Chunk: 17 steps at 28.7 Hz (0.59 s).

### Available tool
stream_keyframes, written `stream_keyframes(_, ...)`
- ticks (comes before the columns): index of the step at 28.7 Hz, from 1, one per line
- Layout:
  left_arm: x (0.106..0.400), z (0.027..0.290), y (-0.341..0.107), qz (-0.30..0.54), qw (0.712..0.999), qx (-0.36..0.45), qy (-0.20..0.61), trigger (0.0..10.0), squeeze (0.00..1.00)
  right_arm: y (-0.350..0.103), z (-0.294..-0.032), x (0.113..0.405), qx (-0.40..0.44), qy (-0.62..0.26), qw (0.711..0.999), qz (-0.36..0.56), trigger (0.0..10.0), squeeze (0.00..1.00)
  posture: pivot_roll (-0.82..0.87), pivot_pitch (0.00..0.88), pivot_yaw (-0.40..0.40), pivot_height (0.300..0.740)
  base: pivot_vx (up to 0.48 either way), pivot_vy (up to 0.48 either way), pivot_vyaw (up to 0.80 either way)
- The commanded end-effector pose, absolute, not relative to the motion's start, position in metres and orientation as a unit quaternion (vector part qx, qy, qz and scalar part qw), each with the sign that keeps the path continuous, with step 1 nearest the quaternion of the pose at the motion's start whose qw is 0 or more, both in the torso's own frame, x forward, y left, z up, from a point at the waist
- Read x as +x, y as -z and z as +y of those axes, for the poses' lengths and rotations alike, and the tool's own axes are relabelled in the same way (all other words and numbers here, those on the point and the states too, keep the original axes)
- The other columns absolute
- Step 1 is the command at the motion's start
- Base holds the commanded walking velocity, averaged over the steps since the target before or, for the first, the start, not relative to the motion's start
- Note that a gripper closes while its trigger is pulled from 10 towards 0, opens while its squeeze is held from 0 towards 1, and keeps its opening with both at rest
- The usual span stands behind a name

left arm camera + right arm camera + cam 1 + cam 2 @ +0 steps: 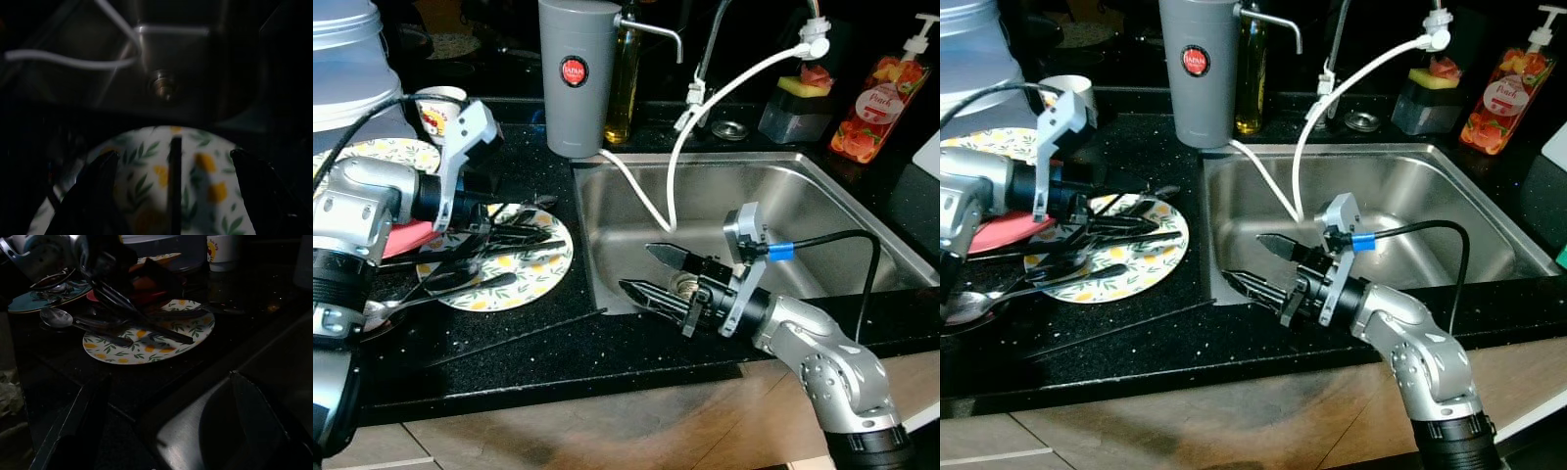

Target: Kitchen organization

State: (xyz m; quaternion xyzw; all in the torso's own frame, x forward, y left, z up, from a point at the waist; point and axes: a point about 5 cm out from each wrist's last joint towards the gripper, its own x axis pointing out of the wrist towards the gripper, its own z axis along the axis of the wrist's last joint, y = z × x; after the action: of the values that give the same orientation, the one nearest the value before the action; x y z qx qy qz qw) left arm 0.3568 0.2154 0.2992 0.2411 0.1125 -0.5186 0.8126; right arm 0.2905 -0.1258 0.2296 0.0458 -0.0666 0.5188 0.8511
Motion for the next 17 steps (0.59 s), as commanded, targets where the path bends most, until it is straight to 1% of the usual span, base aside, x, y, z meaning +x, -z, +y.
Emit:
stream_keyframes(1, 0.359, 0.214, -0.29, 0.133, 0.806, 0.259, 0.515, 10.0, 1.0, -0.227, -0.126, 0.289, 0.04, -0.524, 0.849, -0.061, 10.0, 0.0, -0.01, 0.11, -0.053, 0.74, 0.0, 0.0, 0.0)
stream_keyframes(7, 0.359, 0.214, -0.276, 0.162, 0.792, 0.271, 0.523, 10.0, 1.0, -0.223, -0.126, 0.285, 0.026, -0.531, 0.846, -0.051, 10.0, 0.0, -0.02, 0.105, -0.052, 0.74, 0.0, 0.0, 0.0)
stream_keyframes(13, 0.363, 0.217, -0.267, 0.186, 0.787, 0.297, 0.507, 10.0, 1.0, -0.223, -0.127, 0.284, 0.024, -0.531, 0.845, -0.05, 10.0, 0.0, -0.02, 0.101, -0.053, 0.74, 0.0, 0.0, 0.0)
stream_keyframes(14, 0.364, 0.218, -0.263, 0.2, 0.788, 0.293, 0.504, 10.0, 0.76, -0.223, -0.126, 0.285, 0.025, -0.532, 0.845, -0.05, 10.0, 0.0, -0.02, 0.101, -0.053, 0.74, 0.0, 0.0, 0.0)
stream_keyframes(15, 0.364, 0.218, -0.263, 0.2, 0.788, 0.293, 0.504, 10.0, 0.76, -0.223, -0.126, 0.285, 0.025, -0.532, 0.845, -0.05, 10.0, 0.0, -0.02, 0.101, -0.053, 0.74, 0.0, 0.0, 0.0)
stream_keyframes(16, 0.365, 0.218, -0.261, 0.205, 0.787, 0.291, 0.503, 10.0, 0.0, -0.224, -0.126, 0.285, 0.024, -0.532, 0.845, -0.051, 10.0, 0.0, -0.02, 0.101, -0.053, 0.74, 0.0, 0.0, 0.0)
stream_keyframes(17, 0.366, 0.219, -0.259, 0.21, 0.786, 0.293, 0.502, 10.0, 0.0, -0.224, -0.126, 0.285, 0.024, -0.532, 0.845, -0.051, 10.0, 0.0, -0.02, 0.095, -0.055, 0.74, 0.0, 0.0, 0.0)
